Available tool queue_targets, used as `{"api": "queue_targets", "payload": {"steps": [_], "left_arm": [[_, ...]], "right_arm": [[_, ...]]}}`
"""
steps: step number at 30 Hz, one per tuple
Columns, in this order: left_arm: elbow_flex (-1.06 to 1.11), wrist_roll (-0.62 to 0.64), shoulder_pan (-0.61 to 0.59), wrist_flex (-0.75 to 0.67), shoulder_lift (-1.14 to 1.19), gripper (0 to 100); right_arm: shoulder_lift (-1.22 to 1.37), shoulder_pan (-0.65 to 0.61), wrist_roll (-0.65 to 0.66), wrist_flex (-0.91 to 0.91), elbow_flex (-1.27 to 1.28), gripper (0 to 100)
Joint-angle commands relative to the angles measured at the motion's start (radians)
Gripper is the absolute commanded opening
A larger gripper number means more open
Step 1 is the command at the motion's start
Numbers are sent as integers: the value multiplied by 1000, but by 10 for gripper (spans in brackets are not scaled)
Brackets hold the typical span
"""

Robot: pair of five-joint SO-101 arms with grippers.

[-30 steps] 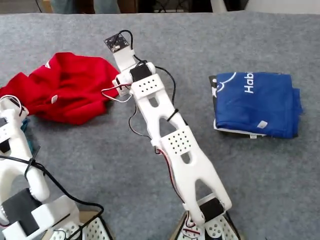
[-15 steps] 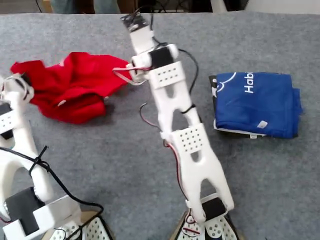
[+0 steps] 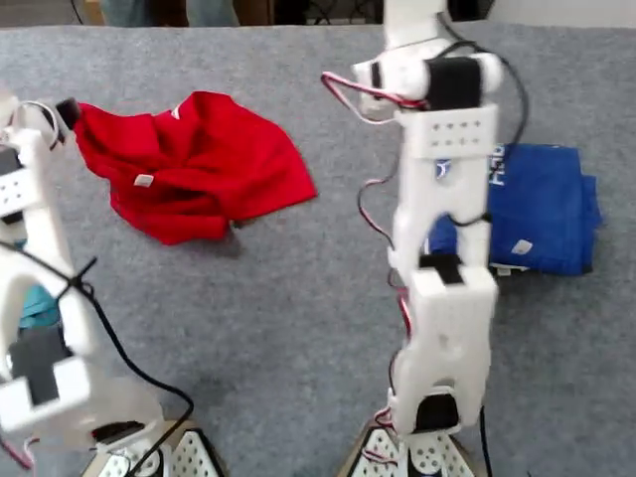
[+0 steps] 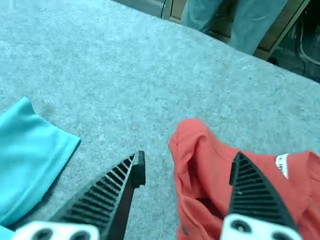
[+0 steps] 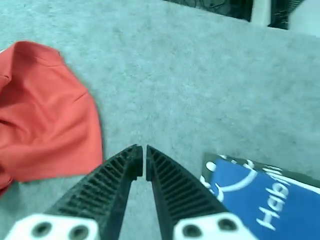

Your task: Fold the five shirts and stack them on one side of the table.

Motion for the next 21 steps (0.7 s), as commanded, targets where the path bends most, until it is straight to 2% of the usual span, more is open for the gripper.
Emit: {"api": "queue_targets", "payload": {"steps": [1,6,10,13,21], "left_arm": [[-231,-5,-10,123,110,287],[-420,-9,-45,304,236,287],[-420,-11,-87,319,302,287],[-420,-11,-114,319,324,287],[-421,-8,-142,348,325,287]], "right_arm": [[-246,-34,58,-12,234,14],[-239,-146,68,-155,604,24],[-125,-206,-31,-313,779,168],[-1,-213,-118,-350,748,241],[444,-235,-239,-327,341,189]]}}
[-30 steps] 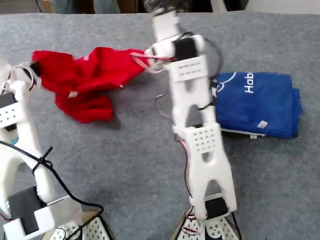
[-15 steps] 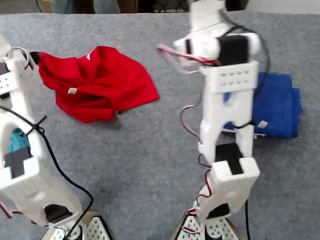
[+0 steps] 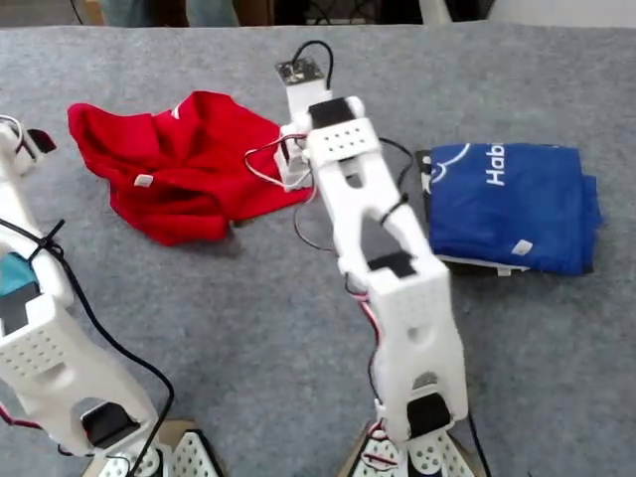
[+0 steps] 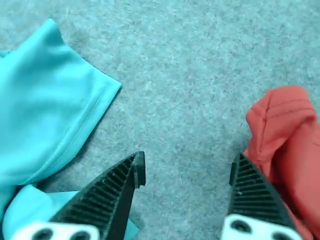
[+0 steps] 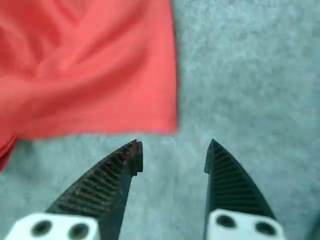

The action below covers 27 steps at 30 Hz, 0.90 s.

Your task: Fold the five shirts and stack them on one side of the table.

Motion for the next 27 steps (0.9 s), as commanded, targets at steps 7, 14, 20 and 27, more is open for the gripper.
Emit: {"api": "queue_targets", "payload": {"steps": [7,14,20,27], "left_arm": [[-58,-2,-21,41,-6,287],[-58,-2,-22,43,-5,287],[-59,-8,-19,63,-14,287],[-35,-149,76,239,-129,278]], "right_arm": [[458,-20,-32,219,-682,158],[651,-18,8,327,-943,15],[596,2,17,338,-952,14],[355,123,18,336,-951,14]]}}
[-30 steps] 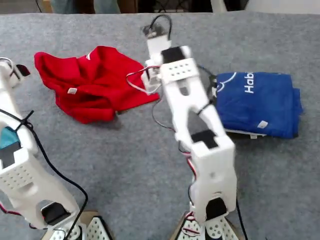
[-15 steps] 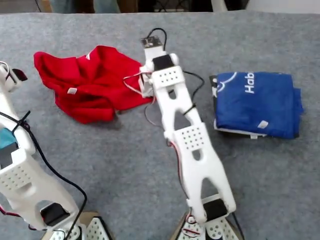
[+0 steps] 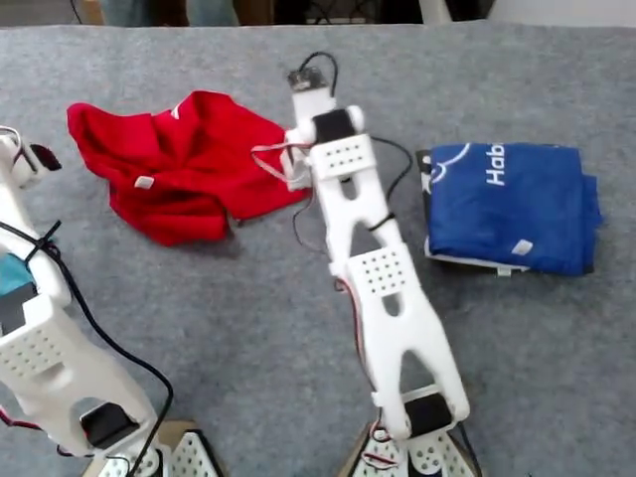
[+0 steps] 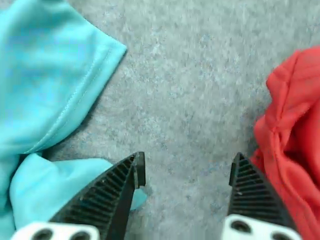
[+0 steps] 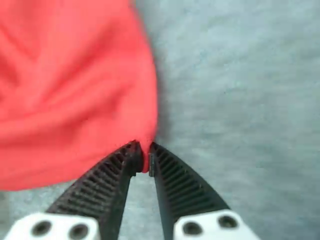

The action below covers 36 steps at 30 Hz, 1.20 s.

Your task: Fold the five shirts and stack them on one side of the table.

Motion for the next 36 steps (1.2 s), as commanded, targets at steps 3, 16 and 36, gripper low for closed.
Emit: {"api": "queue_targets", "payload": {"steps": [3,16,36], "left_arm": [[64,-89,120,71,-253,272],[661,77,361,-321,-664,272],[1084,-189,232,-233,-965,267]], "right_arm": [[-231,132,6,2,-21,14],[-657,218,14,-48,-21,14],[-958,-218,55,-390,71,14]]}}
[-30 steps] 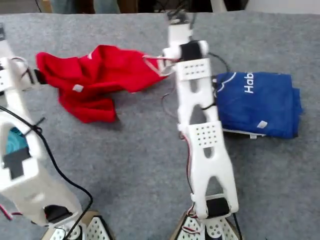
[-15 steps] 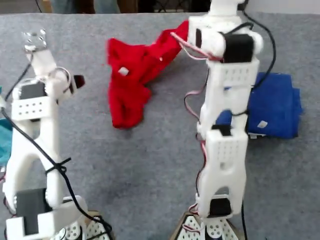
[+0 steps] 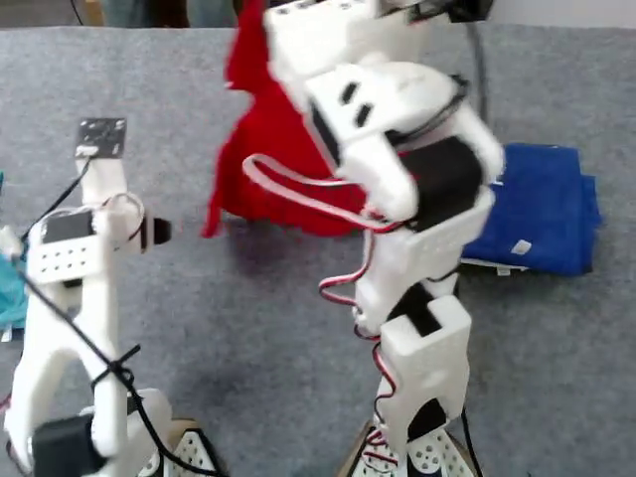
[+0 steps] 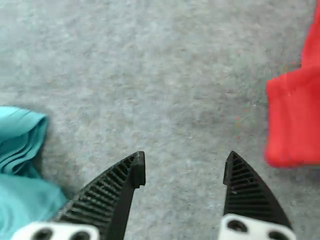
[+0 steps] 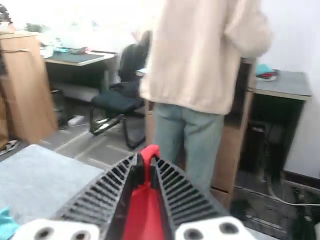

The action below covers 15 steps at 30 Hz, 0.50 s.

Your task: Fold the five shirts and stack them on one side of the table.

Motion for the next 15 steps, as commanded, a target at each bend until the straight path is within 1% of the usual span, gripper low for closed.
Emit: {"api": "queue_targets", "payload": {"steps": [1,3,6,9,12,15], "left_arm": [[28,-9,-71,0,-110,267],[58,-8,-88,-17,-147,267],[134,-8,-91,-120,-187,267],[199,-8,-90,-210,-206,267],[237,0,-82,-278,-193,267],[239,71,-62,-325,-175,271]], "right_arm": [[-24,-20,8,-38,64,14],[-21,15,8,-11,114,14],[-21,86,25,94,177,14],[-19,161,101,209,246,14],[-19,221,207,308,325,14],[-24,278,315,358,429,14]]}}
